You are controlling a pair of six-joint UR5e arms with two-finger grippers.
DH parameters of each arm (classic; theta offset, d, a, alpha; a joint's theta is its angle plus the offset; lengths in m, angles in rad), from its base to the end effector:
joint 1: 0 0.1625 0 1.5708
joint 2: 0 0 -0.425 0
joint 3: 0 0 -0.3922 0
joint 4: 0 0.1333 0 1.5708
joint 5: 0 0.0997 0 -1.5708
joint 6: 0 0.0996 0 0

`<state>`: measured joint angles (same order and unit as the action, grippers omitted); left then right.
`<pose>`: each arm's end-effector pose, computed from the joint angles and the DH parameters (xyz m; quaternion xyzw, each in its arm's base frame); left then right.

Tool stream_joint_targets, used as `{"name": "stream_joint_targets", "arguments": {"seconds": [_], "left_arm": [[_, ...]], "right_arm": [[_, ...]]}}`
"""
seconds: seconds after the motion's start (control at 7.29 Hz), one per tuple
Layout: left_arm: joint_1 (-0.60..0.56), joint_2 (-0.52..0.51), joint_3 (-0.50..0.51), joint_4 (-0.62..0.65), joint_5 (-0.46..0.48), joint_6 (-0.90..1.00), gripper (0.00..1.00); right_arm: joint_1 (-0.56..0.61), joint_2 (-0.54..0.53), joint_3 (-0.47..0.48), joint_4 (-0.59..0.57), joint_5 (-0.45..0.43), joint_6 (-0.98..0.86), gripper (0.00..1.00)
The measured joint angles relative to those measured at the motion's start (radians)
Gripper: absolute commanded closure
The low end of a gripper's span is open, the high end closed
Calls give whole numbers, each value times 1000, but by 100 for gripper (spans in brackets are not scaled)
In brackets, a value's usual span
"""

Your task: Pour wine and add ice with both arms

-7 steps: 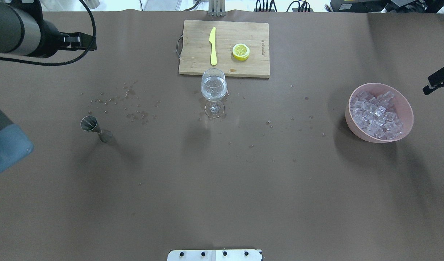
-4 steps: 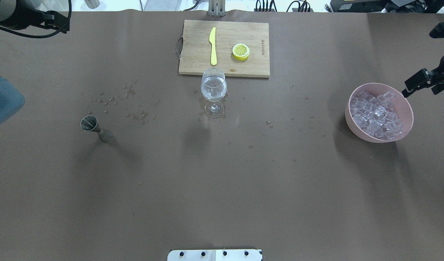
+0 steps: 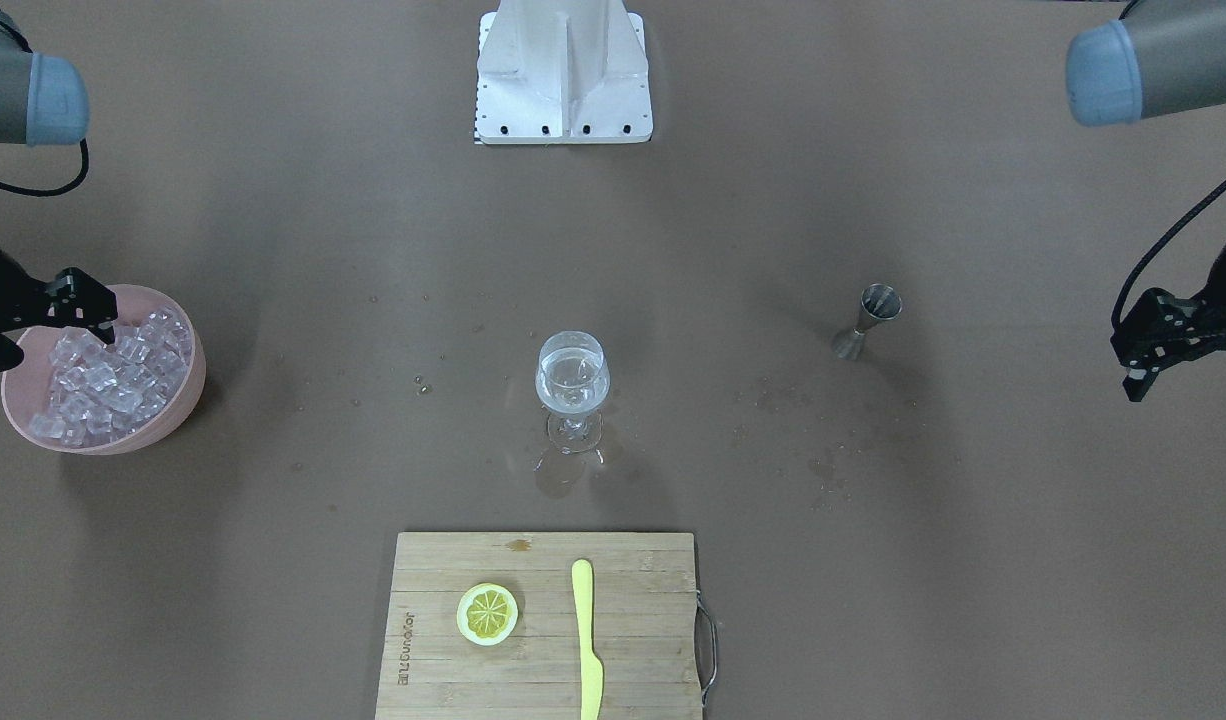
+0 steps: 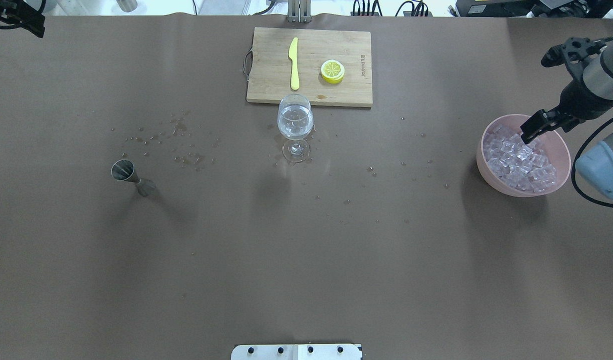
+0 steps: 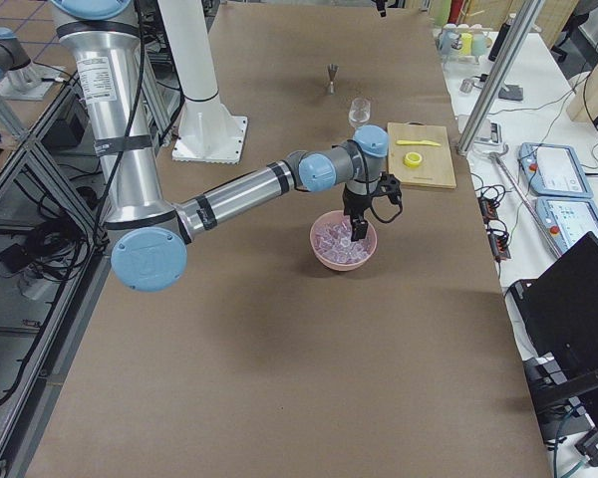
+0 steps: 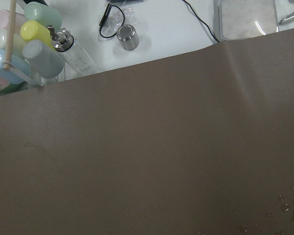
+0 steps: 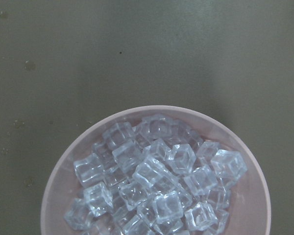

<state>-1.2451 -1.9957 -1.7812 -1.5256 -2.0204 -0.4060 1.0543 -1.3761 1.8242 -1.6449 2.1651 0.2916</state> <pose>0.1143 -0.6196 0.3360 0.1884 0.3006 0.0273 0.9346 -0.2085 -0.5241 0.4499 0.0503 -0.3344 -0.1595 0.9275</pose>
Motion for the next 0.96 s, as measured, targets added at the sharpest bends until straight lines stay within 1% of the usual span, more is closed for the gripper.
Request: {"name": "stream_joint_targets", "arguments": {"seconds": [0.41, 0.55, 0.82, 0.96], "left_arm": [[-7, -5, 4, 2, -6, 11, 1], [-7, -6, 5, 2, -6, 12, 1], [-7, -6, 5, 2, -7, 12, 2], [-7, -6, 5, 2, -7, 12, 2]], "right_arm": [[-51, 2, -26, -1, -31, -64, 3], [-61, 10, -45, -1, -42, -106, 5], [-62, 42, -91, -1, -50, -178, 13], [-62, 48, -101, -2, -51, -189, 14]]}}
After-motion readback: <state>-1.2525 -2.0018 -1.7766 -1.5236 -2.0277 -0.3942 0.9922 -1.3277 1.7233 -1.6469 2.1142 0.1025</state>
